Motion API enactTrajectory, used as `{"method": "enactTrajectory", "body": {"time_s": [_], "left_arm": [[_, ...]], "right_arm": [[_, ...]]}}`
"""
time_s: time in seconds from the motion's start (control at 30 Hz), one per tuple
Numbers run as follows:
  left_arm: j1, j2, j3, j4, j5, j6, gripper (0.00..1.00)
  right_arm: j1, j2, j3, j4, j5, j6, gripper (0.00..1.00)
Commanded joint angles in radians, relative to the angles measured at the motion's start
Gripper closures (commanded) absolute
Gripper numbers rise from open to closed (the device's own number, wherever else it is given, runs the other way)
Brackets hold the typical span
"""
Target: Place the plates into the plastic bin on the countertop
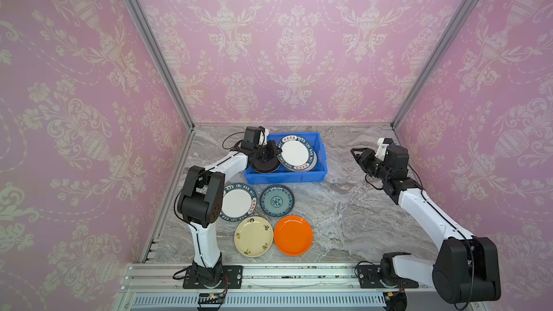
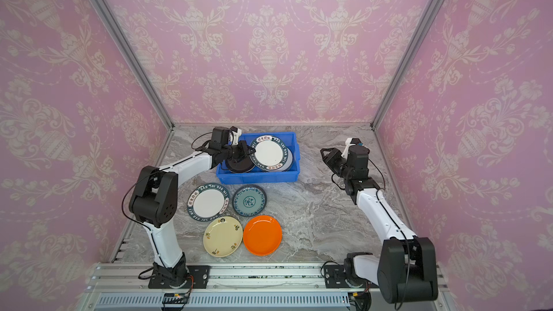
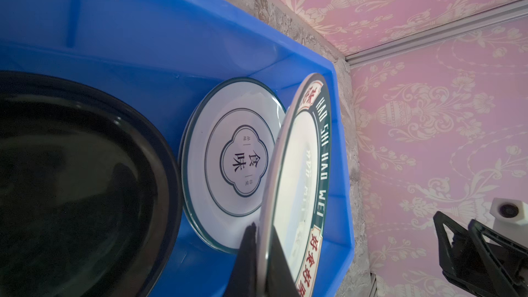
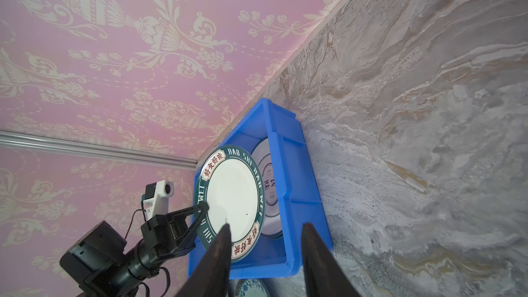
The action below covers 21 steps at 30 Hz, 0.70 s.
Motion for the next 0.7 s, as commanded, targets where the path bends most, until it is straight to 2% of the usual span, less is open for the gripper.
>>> {"method": "enactTrajectory", "body": {"time_s": [0.0,0.33,0.67], "left_arm": [[-0.006,0.052,0.038,0.026,-0.006,-0.02,1.0],[-0.031,0.148,0.101,0.044,-0.016,-0.054,1.0],[-0.052,0.214,0.19,-0.055,-0.042,-0.035,1.0]], "right_arm": [[-0.003,0.007,-0.014,0.026,-0.025,0.018,0.59],[-0.007,0.028,-0.035,0.049,-0.037,0.022,0.6],[-0.007,0.034,-0.066,0.068,-0.048,0.028,0.6]]}}
